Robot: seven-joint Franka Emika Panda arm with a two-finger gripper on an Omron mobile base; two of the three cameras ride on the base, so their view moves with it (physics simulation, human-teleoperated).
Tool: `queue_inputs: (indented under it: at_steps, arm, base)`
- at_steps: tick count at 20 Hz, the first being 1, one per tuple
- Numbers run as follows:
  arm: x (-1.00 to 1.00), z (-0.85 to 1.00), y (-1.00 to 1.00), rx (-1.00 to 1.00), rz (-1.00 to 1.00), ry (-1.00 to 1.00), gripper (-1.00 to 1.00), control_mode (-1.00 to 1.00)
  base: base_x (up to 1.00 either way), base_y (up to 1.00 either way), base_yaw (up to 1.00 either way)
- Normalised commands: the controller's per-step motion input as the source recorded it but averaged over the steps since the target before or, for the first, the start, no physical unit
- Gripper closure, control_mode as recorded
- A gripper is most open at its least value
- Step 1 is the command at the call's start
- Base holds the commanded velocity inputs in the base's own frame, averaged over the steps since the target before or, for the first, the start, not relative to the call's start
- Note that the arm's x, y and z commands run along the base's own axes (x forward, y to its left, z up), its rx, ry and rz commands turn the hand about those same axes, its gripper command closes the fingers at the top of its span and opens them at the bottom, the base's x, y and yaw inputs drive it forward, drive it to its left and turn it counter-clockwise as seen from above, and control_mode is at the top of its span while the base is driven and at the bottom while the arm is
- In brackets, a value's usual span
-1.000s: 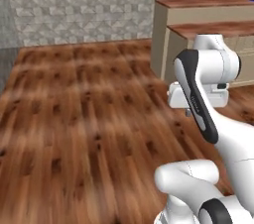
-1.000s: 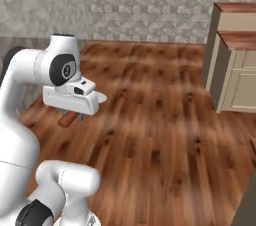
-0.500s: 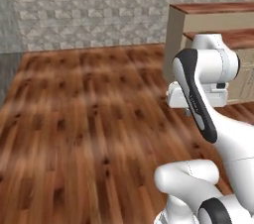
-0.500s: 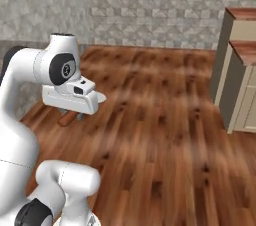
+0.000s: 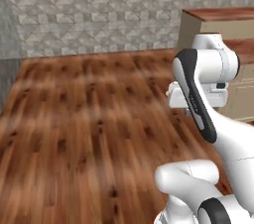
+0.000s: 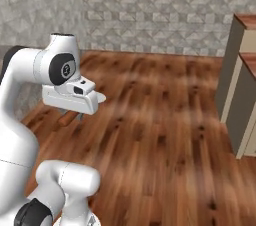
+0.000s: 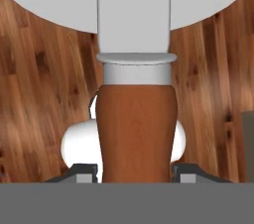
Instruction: Take the pizza cutter from the drawer on the left and place it on the dining counter for cutting.
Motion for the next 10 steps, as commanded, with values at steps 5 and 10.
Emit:
queue_inputs:
  at_steps: [5, 10]
  arm:
    - [0.0, 0.0, 0.0, 0.0, 0.0, 0.0, 1.0, 1.0]
    - [0.0, 0.0, 0.0, 0.0, 0.0, 0.0, 1.0, 1.0]
  base:
    - [1.0, 0.31, 0.0]
    - [1.0, 0.18, 0.0]
